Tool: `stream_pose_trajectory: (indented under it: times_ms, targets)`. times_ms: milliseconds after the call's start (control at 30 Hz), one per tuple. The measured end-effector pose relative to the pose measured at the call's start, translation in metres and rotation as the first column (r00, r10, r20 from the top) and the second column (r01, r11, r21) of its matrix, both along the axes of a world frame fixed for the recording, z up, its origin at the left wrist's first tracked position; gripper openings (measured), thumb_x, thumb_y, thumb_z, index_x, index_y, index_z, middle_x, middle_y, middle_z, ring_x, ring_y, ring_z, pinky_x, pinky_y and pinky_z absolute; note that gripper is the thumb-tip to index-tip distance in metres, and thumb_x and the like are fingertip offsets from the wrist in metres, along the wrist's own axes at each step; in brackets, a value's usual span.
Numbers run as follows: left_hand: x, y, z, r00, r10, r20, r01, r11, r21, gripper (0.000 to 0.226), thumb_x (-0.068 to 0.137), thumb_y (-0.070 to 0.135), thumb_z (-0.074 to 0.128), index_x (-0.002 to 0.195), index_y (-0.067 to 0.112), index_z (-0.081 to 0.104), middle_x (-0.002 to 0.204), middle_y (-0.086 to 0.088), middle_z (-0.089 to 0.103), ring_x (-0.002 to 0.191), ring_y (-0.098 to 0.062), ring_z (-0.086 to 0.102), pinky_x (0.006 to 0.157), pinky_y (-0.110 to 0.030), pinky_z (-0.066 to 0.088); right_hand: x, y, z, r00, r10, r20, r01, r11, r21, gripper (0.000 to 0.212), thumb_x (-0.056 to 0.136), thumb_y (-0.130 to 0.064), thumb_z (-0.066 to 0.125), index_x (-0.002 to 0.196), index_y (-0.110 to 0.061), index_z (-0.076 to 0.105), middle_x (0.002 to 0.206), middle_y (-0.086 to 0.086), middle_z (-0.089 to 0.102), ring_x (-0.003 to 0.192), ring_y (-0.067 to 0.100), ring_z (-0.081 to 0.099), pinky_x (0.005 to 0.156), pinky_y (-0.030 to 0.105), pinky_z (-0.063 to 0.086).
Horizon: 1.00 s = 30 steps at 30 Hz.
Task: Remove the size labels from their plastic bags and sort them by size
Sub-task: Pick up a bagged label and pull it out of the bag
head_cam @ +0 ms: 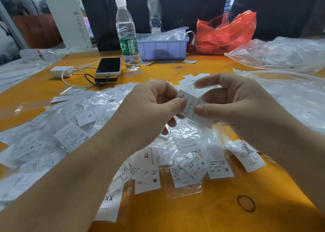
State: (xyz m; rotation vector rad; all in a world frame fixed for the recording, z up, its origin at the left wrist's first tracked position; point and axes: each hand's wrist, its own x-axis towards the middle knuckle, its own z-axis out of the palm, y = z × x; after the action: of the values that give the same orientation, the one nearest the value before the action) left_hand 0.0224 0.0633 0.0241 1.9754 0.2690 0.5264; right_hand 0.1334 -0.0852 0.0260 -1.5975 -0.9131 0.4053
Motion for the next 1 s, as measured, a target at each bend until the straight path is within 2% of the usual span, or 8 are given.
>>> stream_pose_trajectory:
  times_ms: [133,267,400,500,733,833,933,1000]
  targets:
    - [0.0,-0.002,0.0,0.999,-0.022,-0.023,0.023,1.0,0.014,0.011,0.092,0.021,0.063,0.086,0.015,0.07,0.071,0.002,0.071,0.057,-0.008,0.062,0.049,-0.023,0.052,0.0,0.001,-0.001,1.0,0.001,0.014,-0.001,1.0,0.006,0.037,0.077,-0.007,0.075,0.109,-0.02,0.062,0.08,0.007,0.073,0.079,0.029,0.071,0.082,0.053,0.053]
    - [0.0,0.001,0.002,0.995,0.065,0.079,-0.063,0.998,-0.021,0.014,0.095,0.022,0.06,0.084,0.019,0.068,0.073,0.003,0.071,0.058,-0.009,0.062,0.049,-0.023,0.052,0.002,0.0,-0.001,1.0,-0.021,0.01,0.021,1.0,0.019,0.035,0.077,-0.009,0.075,0.107,-0.02,0.062,0.082,0.003,0.075,0.078,0.022,0.073,0.082,0.047,0.056]
    - [-0.002,-0.004,0.001,0.99,0.057,0.127,-0.08,0.979,0.187,0.014,0.091,0.023,0.063,0.079,0.023,0.069,0.067,0.013,0.069,0.059,-0.006,0.06,0.05,-0.018,0.05,0.001,0.0,-0.002,1.0,-0.027,0.004,0.026,0.999,0.033,0.033,0.079,-0.009,0.075,0.107,-0.02,0.063,0.082,0.004,0.075,0.077,0.02,0.072,0.069,0.033,0.056]
    - [-0.002,-0.01,0.0,0.994,0.032,0.106,-0.059,0.964,0.261,0.012,0.09,0.023,0.066,0.08,0.027,0.071,0.068,0.014,0.067,0.062,-0.007,0.061,0.052,-0.019,0.05,-0.001,0.0,-0.002,1.0,-0.023,0.019,0.023,0.999,0.027,0.033,0.079,-0.01,0.074,0.107,-0.022,0.063,0.081,0.004,0.074,0.074,0.02,0.072,0.061,0.023,0.055]
    - [-0.004,-0.012,0.001,0.999,-0.007,0.045,-0.009,0.943,0.333,0.003,0.084,0.035,0.069,0.086,0.034,0.07,0.08,0.018,0.067,0.07,-0.005,0.062,0.056,-0.013,0.049,-0.001,0.001,-0.004,0.999,-0.051,-0.011,0.052,0.997,0.053,0.031,0.079,-0.011,0.075,0.107,-0.021,0.064,0.082,0.005,0.075,0.072,0.02,0.072,0.062,0.027,0.056]
    - [-0.004,-0.011,-0.001,0.999,-0.002,0.041,-0.012,0.941,0.339,0.01,0.079,0.035,0.074,0.088,0.035,0.069,0.08,0.019,0.066,0.067,-0.006,0.062,0.055,-0.015,0.051,-0.001,0.002,-0.006,0.996,-0.048,-0.075,0.052,0.997,0.064,0.036,0.071,-0.016,0.076,0.106,-0.021,0.065,0.083,0.006,0.075,0.072,0.02,0.072,0.065,0.031,0.056]
    - [-0.003,-0.008,0.0,0.999,0.005,0.042,-0.016,0.962,0.274,0.012,0.079,0.027,0.076,0.085,0.034,0.069,0.076,0.015,0.066,0.061,-0.005,0.059,0.054,-0.015,0.049,0.0,0.003,-0.005,0.987,-0.026,-0.157,0.037,0.997,0.069,0.043,0.062,-0.025,0.074,0.104,-0.019,0.066,0.084,0.008,0.075,0.074,0.02,0.072,0.066,0.031,0.056]
    - [-0.001,-0.004,0.001,1.0,-0.003,0.019,0.0,0.984,0.18,0.012,0.081,0.023,0.076,0.086,0.033,0.07,0.075,0.012,0.067,0.059,-0.003,0.057,0.051,-0.015,0.047,0.002,0.003,-0.005,0.98,0.004,-0.198,0.004,0.999,0.042,0.042,0.062,-0.024,0.073,0.103,-0.015,0.067,0.085,0.009,0.075,0.079,0.024,0.072,0.07,0.036,0.056]
